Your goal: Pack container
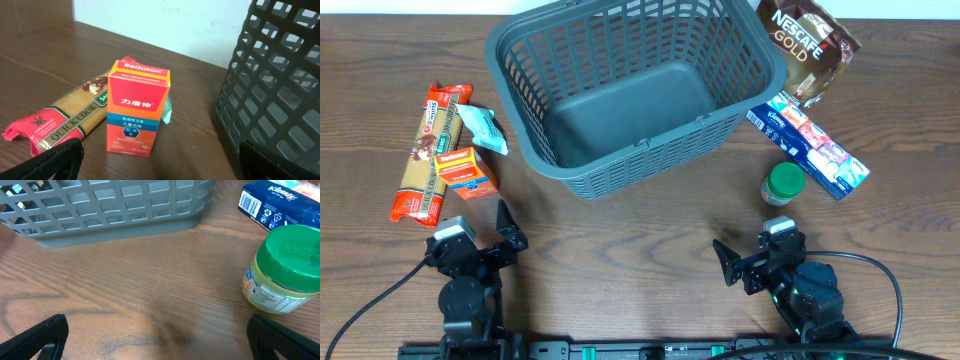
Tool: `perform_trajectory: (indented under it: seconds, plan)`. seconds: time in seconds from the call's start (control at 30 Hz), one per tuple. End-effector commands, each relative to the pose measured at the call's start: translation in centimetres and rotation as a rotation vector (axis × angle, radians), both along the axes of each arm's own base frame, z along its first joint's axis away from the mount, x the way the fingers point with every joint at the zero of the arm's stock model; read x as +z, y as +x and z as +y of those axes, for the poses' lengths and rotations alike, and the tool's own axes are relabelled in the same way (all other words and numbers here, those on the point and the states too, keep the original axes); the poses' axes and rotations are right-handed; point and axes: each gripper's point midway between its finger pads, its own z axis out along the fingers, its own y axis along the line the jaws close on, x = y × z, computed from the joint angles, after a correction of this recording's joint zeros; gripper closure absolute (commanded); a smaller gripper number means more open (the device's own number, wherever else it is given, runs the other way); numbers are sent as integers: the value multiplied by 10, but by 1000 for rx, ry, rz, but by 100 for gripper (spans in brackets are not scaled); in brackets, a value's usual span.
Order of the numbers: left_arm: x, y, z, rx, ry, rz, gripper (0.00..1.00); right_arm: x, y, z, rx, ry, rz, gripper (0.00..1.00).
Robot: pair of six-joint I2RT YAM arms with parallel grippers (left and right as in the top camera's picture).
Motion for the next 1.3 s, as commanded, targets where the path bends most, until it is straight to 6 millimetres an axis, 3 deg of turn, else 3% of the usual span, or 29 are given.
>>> perform_trajectory:
  seconds: [0.0,0.6,0.73,1.27]
  plan:
    - [-13,0,2,11,-5,28,2,-5,-1,-1,-8,9,18,1]
    - [-13,0,2,11,-5,28,1,-5,-1,-1,-8,9,18,1]
    - [-13,0,2,11,-5,28,2,-5,3,-10,-8,-114,-30,1]
    - [-13,0,2,12,-5,28,2,-5,3,-10,-4,-118,-33,1]
